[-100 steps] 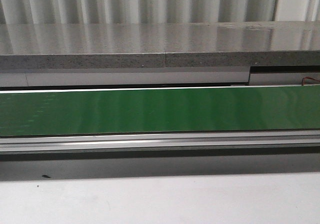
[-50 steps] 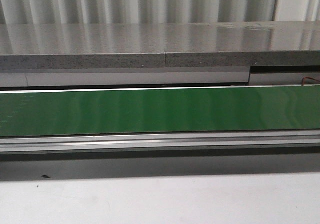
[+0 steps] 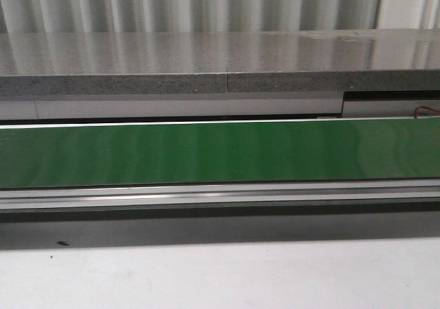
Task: Move button from right to left
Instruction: 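Close the right gripper on the button and lift it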
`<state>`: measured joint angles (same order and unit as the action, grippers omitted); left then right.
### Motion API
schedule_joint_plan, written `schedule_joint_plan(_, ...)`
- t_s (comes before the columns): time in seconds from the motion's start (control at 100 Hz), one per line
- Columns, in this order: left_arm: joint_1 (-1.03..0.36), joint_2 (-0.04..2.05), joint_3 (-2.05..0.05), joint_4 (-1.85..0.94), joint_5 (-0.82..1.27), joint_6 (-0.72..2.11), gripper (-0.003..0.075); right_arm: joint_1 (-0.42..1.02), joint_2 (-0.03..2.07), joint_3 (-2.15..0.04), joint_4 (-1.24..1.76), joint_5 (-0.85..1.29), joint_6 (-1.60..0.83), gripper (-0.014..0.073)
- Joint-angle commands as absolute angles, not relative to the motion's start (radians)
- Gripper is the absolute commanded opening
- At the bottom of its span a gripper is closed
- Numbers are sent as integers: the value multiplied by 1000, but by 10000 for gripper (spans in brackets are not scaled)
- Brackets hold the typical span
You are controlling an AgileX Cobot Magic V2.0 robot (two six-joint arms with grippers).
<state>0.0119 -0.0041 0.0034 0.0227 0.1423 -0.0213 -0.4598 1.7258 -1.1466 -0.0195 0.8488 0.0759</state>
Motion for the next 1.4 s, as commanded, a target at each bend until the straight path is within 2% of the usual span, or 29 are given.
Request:
schedule_joint_plan(0.0, 13, -37, 42, 16, 66, -20, -21, -466, 1737, -1197, -36, 825, 51, 591)
schedule_joint_plan(0.16, 13, -37, 42, 16, 66, -20, -20, -466, 1821, -1214, -35, 775, 51, 588)
schedule_joint_plan(0.2, 13, -37, 42, 16, 66, -20, -21, -466, 1835, -1214, -35, 767, 51, 562)
schedule_joint_plan(0.25, 13, -37, 42, 16, 66, -20, -21, -466, 1845, -1214, -35, 761, 51, 501)
schedule_joint_plan(0.34, 13, -37, 42, 16, 66, -20, -20, -466, 1849, -1214, -36, 750, 51, 313)
schedule_joint_plan(0.44, 13, -37, 42, 16, 66, -20, -20, -466, 1849, -1214, -36, 748, 51, 183)
schedule_joint_plan(0.59, 13, -37, 42, 16, 66, -20, -21, -461, 1823, -1214, -36, 773, 50, 174)
schedule_joint_plan(0.76, 13, -37, 42, 16, 66, -20, -21, -425, 1699, -1214, -36, 816, 50, 174)
schedule_joint_plan(1.02, 13, -37, 42, 16, 66, -20, -20, -271, 1515, -1211, -30, 909, 50, 174)
schedule_joint_plan(1.19, 13, -37, 42, 16, 66, -20, -21, -156, 1532, -1209, -9, 957, 50, 174)
schedule_joint_plan(1.39, 13, -37, 42, 16, 66, -20, -20, -104, 1589, -1209, 24, 923, 50, 174)
